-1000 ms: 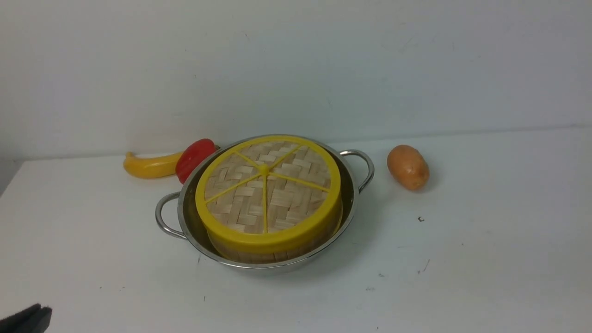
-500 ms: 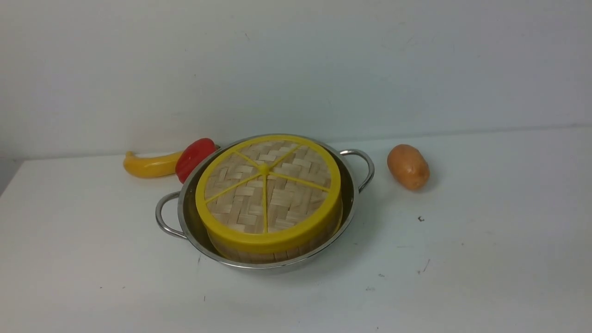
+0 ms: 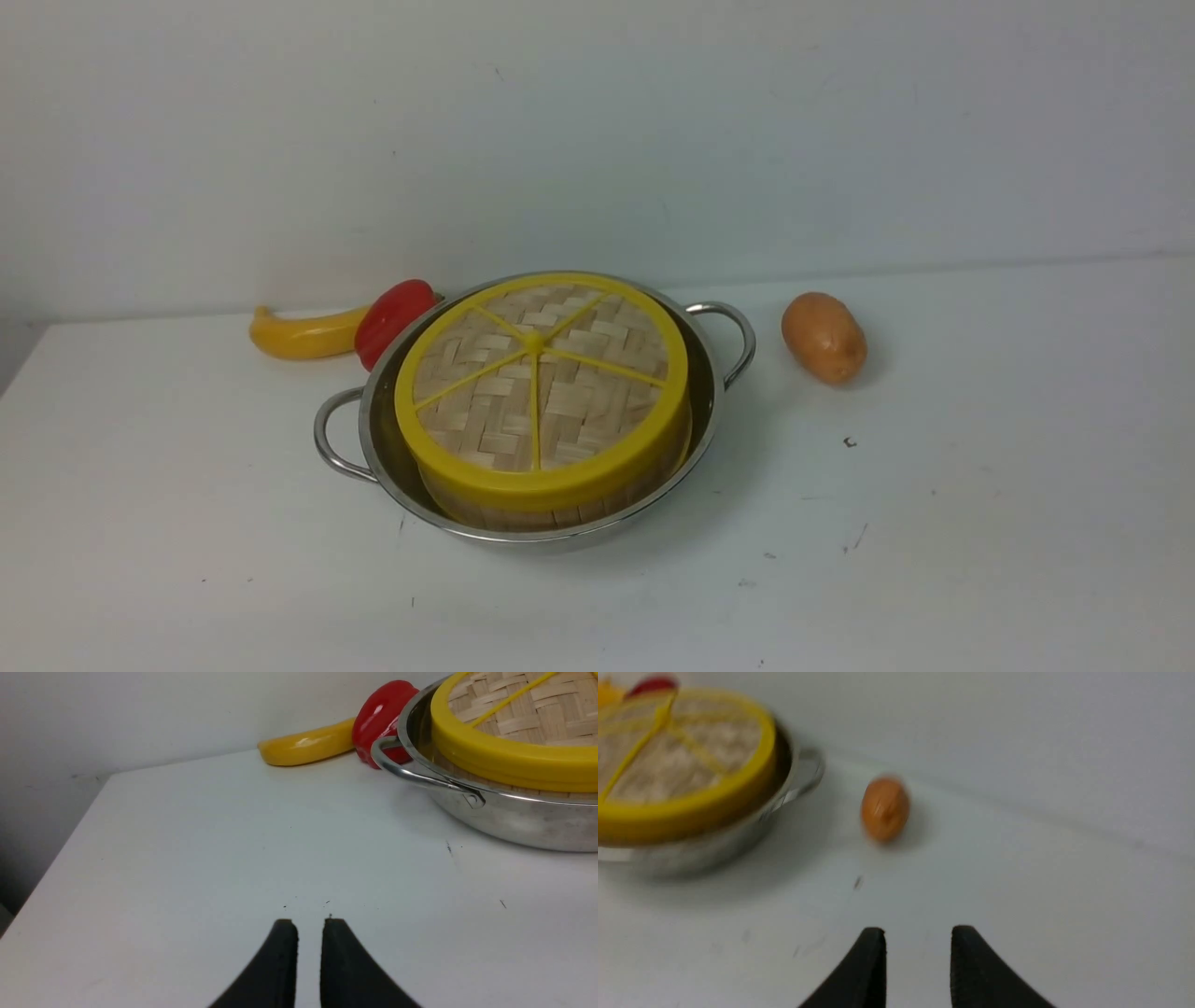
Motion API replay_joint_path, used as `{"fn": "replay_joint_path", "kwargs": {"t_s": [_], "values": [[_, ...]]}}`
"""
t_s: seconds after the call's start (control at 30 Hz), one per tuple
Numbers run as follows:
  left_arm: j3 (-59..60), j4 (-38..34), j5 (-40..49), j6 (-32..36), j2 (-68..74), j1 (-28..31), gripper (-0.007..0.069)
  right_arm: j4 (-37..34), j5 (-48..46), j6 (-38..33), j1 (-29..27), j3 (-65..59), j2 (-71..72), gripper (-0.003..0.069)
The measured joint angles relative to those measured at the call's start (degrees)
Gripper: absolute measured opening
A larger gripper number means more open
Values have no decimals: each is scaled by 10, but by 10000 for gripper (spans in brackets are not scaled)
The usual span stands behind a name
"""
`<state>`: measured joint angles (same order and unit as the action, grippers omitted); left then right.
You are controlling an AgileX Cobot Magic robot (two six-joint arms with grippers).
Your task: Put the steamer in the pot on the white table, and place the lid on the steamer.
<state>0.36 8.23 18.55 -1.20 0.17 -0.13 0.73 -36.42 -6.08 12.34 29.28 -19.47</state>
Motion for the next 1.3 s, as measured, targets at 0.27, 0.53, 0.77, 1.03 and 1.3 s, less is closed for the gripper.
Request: {"fn": "replay_joint_path", "kwargs": {"t_s": [0.27,0.53,0.77,1.03,1.3], "values": [[0,0,0,0,0,0,91,2,302,15,-110,-242,135,239],[0,1,0,0,0,0,103,2,322,47,-130,-296,191,239],[0,1,0,0,0,0,105,-10,221,77,-130,-297,194,239],[0,1,0,0,0,0,124,-10,198,81,-130,-297,194,239],[0,1,0,0,0,0,136,-10,197,83,-130,-297,194,244]]}}
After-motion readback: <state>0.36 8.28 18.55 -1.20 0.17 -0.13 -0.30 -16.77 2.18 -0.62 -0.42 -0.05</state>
